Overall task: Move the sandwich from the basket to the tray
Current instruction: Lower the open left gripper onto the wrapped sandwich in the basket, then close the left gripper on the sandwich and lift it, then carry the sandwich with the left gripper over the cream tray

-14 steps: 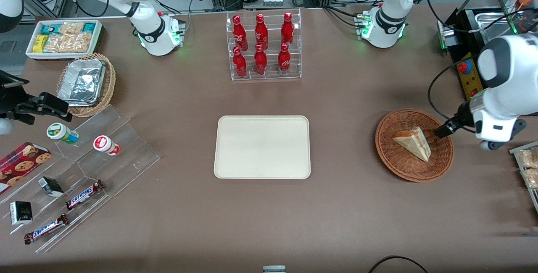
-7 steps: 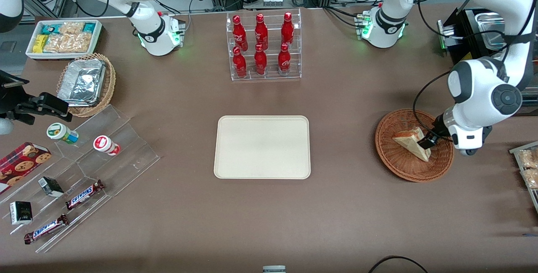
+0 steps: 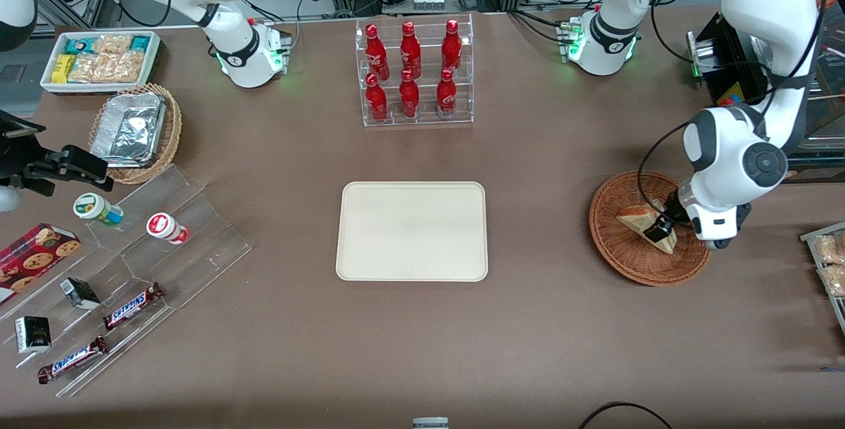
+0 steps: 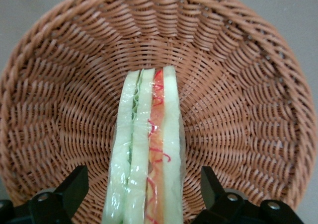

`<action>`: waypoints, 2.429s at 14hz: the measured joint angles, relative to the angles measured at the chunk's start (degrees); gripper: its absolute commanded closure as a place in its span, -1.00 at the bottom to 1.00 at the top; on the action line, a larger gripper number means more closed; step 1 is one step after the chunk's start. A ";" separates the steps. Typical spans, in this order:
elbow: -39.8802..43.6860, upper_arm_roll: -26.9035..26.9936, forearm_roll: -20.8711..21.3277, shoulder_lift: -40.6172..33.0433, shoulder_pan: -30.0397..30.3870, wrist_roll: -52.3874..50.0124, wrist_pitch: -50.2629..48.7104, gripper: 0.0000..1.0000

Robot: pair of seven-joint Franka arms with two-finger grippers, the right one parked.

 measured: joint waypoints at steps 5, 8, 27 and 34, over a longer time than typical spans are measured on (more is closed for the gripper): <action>-0.24 -0.16 0.00 0.72 -0.60 -0.05 0.65 -0.06; -0.18 -0.19 0.06 0.49 -1.89 -0.02 0.57 0.29; 29.40 -1.55 0.83 6.66 -25.43 15.47 -26.83 0.34; 36.43 -1.58 0.76 17.25 -37.07 11.98 -22.36 0.33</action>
